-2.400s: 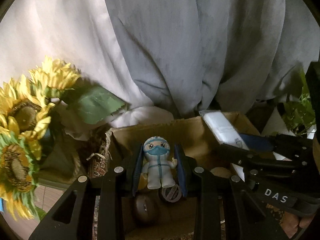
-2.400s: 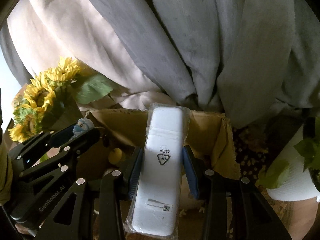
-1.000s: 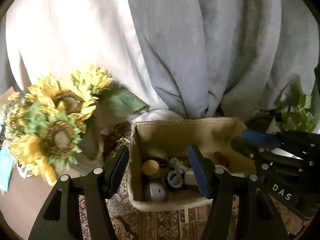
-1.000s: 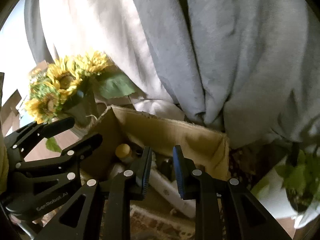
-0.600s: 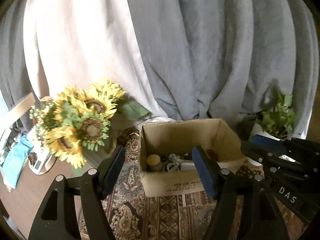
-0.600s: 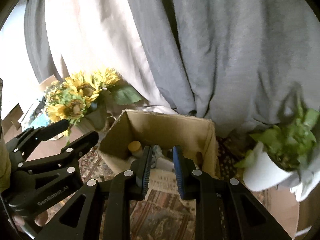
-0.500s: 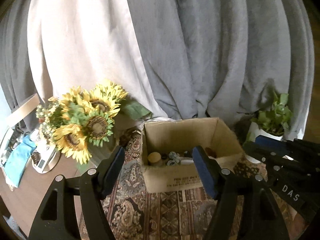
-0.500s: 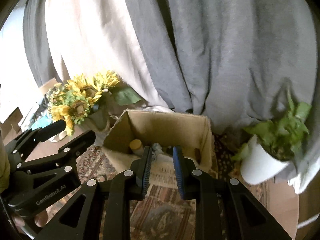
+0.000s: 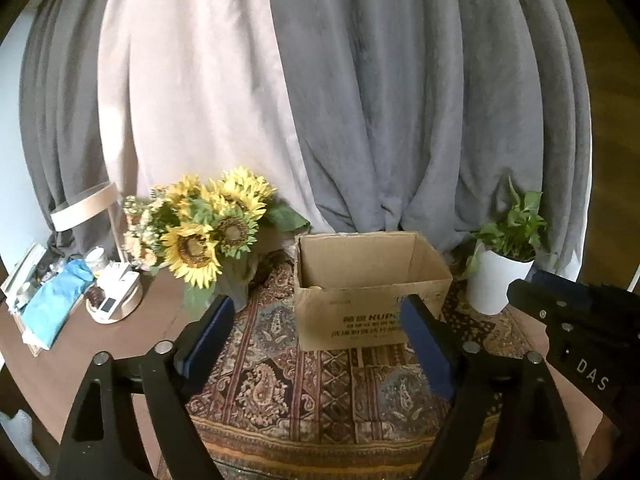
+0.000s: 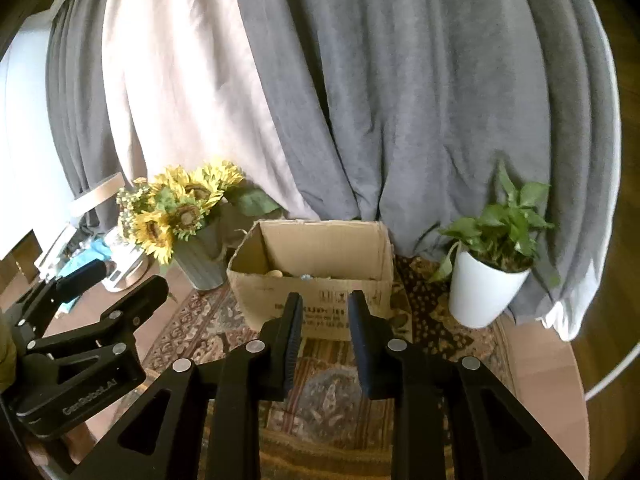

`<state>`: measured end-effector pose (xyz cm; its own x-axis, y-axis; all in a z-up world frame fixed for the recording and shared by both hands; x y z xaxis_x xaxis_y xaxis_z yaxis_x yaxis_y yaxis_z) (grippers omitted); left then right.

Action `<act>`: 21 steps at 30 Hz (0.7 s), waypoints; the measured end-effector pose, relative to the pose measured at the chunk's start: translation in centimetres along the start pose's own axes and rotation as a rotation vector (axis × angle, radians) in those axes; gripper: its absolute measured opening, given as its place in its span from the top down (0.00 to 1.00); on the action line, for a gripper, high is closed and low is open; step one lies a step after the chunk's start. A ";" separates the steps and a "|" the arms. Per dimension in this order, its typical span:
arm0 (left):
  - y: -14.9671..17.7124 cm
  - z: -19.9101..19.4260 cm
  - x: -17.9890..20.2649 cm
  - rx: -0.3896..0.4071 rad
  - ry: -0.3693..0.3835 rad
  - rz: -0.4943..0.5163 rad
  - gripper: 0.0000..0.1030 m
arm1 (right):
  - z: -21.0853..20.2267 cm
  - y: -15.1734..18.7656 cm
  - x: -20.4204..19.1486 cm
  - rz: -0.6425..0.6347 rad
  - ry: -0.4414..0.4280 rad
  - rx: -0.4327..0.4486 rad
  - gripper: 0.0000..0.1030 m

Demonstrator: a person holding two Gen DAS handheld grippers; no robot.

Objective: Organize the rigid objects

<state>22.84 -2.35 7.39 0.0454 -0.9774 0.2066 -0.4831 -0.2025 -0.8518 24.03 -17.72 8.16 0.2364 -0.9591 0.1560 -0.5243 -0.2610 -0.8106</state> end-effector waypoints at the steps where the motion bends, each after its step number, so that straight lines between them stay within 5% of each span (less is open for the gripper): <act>1: 0.2 -0.5 0.0 0.008 -0.003 0.002 0.11 | -0.5 0.3 -0.1 0.006 0.000 0.002 0.68; 3: 0.5 -1.7 -0.1 0.030 -0.011 0.004 0.06 | -1.4 0.8 -0.3 0.019 0.005 0.006 0.48; 6: 1.0 -3.0 -0.2 0.055 -0.030 0.009 0.02 | -2.5 1.5 -0.1 0.047 0.028 0.017 0.31; 21: 3.5 -6.2 0.0 0.051 -0.047 0.017 0.00 | -7.2 4.2 -0.1 0.068 0.152 0.016 0.16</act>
<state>15.73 -2.69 7.33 0.0795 -0.9822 0.1702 -0.4389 -0.1878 -0.8787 15.86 -19.50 8.79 0.0734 -0.9804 0.1828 -0.5214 -0.1940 -0.8310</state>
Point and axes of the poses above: each gripper's, at about its wrist camera, not at the fingertips, and z roughly the way its jaws point, x to its right, y to its underside, the point moved 2 cm from there along z, roughly the way its jaws point, and after that the axes turned 15 degrees about -z, right-handed, at the moved point
